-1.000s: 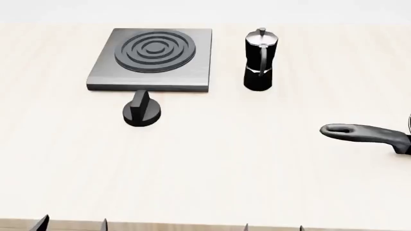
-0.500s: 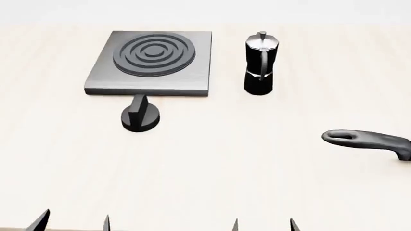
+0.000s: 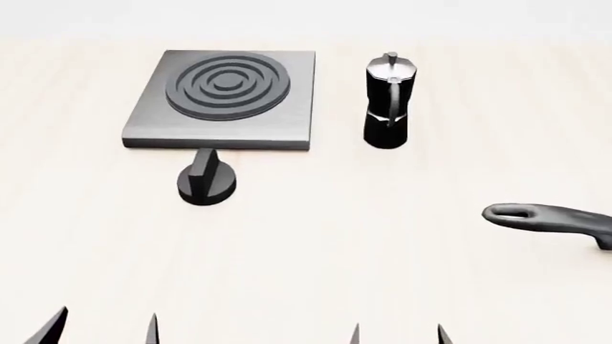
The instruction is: Put the moka pot on the stove.
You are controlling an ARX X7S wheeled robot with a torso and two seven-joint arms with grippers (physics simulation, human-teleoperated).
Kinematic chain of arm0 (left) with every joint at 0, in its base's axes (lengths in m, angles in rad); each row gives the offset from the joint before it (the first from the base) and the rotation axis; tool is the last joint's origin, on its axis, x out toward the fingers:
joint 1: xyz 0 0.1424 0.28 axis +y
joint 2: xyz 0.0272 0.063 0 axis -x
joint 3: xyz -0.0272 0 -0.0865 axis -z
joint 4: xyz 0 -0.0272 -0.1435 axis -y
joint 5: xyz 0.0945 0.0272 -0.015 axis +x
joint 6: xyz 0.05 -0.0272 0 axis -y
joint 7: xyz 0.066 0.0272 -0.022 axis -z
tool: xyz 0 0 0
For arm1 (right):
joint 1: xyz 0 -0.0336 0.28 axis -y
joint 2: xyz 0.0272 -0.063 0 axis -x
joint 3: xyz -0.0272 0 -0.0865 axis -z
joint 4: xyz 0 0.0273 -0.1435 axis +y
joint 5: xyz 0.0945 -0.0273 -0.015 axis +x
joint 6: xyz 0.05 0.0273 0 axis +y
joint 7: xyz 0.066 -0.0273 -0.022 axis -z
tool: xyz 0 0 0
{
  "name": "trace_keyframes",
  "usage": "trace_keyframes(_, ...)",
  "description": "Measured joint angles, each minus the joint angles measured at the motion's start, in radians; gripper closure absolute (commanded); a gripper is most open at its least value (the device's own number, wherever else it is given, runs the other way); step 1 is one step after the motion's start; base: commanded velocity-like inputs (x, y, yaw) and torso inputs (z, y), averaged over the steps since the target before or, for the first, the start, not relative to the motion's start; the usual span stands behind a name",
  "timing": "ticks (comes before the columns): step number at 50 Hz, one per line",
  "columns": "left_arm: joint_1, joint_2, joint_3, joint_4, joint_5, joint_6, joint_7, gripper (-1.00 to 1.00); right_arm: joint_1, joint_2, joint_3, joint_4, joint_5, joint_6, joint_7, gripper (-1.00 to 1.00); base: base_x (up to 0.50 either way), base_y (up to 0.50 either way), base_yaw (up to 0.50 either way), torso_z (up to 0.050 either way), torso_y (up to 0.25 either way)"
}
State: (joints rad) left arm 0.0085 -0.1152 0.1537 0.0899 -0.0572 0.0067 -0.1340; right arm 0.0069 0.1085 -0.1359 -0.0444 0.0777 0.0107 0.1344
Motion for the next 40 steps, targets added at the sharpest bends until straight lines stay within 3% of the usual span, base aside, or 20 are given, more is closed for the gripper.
trace_keyframes(9, 0.005, -0.011, 0.008, 0.022, -0.008, -0.002, -0.009, -1.0, -0.006, 0.008, -0.016, -0.025, 0.002, 0.0, 0.01, -1.0, 0.2, 0.0, 0.0, 0.0, 0.0)
trace_keyframes(40, 0.015, -0.041, 0.037, 0.073, -0.021, -0.002, -0.034, -1.0, -0.018, 0.032, -0.058, -0.085, 0.005, 0.005, 0.047, -1.0, 0.4, 0.0, 0.0, 0.0, 0.0)
